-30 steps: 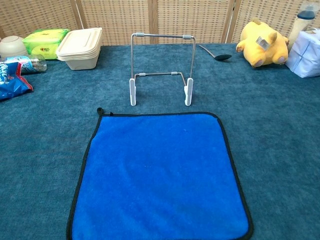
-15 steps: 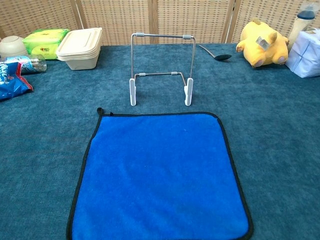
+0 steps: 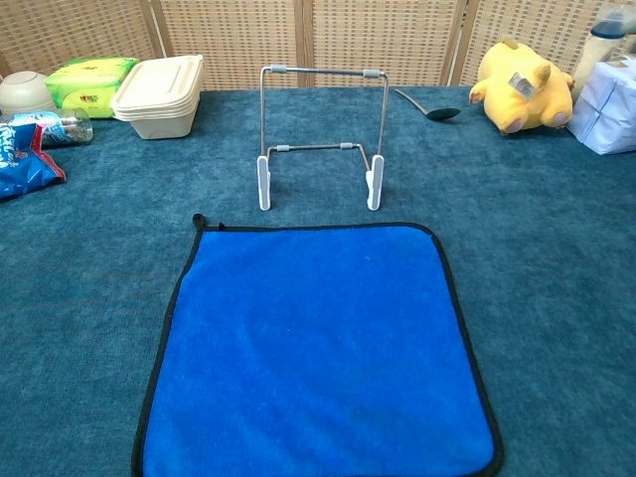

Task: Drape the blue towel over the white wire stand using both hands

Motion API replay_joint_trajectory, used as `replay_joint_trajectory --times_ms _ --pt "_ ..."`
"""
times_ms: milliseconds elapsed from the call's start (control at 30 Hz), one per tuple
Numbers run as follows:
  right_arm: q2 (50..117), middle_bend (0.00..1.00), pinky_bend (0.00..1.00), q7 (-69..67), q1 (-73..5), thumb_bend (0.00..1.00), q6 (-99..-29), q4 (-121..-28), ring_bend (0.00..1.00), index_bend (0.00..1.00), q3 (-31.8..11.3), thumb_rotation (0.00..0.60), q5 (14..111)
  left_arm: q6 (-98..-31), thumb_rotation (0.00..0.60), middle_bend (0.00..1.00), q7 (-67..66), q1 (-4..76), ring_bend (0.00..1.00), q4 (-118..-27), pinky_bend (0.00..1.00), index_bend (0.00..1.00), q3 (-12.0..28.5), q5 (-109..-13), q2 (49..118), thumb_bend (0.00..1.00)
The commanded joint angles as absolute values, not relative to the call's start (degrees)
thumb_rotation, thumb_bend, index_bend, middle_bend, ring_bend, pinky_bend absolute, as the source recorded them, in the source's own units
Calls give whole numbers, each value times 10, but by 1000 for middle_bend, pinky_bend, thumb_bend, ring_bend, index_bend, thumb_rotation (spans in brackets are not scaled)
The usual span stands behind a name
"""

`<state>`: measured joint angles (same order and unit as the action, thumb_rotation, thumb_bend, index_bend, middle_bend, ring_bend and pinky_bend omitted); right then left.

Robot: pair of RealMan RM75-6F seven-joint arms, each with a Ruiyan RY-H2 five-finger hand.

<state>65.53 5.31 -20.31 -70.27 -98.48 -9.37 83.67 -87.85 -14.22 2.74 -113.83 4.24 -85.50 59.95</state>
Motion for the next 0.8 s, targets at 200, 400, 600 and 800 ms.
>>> replay_joint_trajectory --times_ms 200,400,600,800 --pt "686 155 88 -1 -261 185 -661 -941 92 109 -89 600 903 -872 600 279 -127 39 211 -1155 190 377 51 -861 584 333" --pt "713 156 89 -33 -292 157 -653 -912 93 115 -75 600 951 -870 600 283 -114 46 217 -1165 191 382 59 -858 575 334" --pt "745 156 88 -44 -319 150 -646 -886 92 115 -51 600 1000 -864 600 283 -109 54 217 -1171 192 383 64 -853 572 334" --pt "783 156 89 -46 -342 151 -639 -856 92 114 -30 600 1037 -861 600 284 -103 59 217 -1172 192 382 66 -850 572 334"
